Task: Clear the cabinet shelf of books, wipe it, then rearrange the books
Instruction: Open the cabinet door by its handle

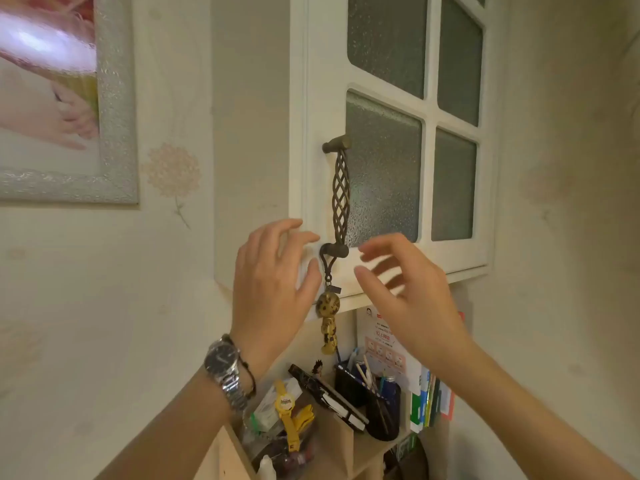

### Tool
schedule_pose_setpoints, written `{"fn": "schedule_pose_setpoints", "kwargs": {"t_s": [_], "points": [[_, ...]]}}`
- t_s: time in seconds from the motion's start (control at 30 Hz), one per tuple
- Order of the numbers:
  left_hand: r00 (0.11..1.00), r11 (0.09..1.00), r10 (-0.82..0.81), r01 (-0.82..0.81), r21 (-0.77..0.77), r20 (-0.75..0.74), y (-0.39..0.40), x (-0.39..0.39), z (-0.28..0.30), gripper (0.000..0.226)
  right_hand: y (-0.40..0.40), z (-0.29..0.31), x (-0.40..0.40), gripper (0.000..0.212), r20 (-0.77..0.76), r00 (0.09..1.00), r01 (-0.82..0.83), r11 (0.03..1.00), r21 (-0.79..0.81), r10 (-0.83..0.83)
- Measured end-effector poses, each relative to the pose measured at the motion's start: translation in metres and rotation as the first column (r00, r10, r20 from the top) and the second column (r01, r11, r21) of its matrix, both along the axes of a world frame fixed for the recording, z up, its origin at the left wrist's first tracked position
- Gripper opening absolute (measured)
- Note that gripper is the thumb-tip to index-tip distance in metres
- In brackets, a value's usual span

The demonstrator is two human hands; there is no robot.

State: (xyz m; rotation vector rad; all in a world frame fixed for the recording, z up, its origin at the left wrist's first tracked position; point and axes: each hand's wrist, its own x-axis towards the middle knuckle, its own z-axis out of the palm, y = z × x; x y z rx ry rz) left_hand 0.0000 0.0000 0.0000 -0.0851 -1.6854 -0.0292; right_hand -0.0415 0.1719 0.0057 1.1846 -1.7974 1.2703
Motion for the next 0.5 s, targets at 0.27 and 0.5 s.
{"fn": "schedule_pose_setpoints", "kwargs": {"t_s": [0.27,0.5], "points": [[0.991,0.990,0.132,-0.131,-0.051,0.021,-0.010,-0.021,0.005,0.048,-0.040,0.023,-0.015,0.029,0.066,0.997,0.037,0.999,-0.016,-0.036],[0.990,0.985,0.139,-0.137,-0.101,0.012,-0.017,-0.032,-0.004,0.058,-0.053,0.017,-0.020,0.033,-0.037,0.992,0.117,0.993,-0.018,-0.118]]}}
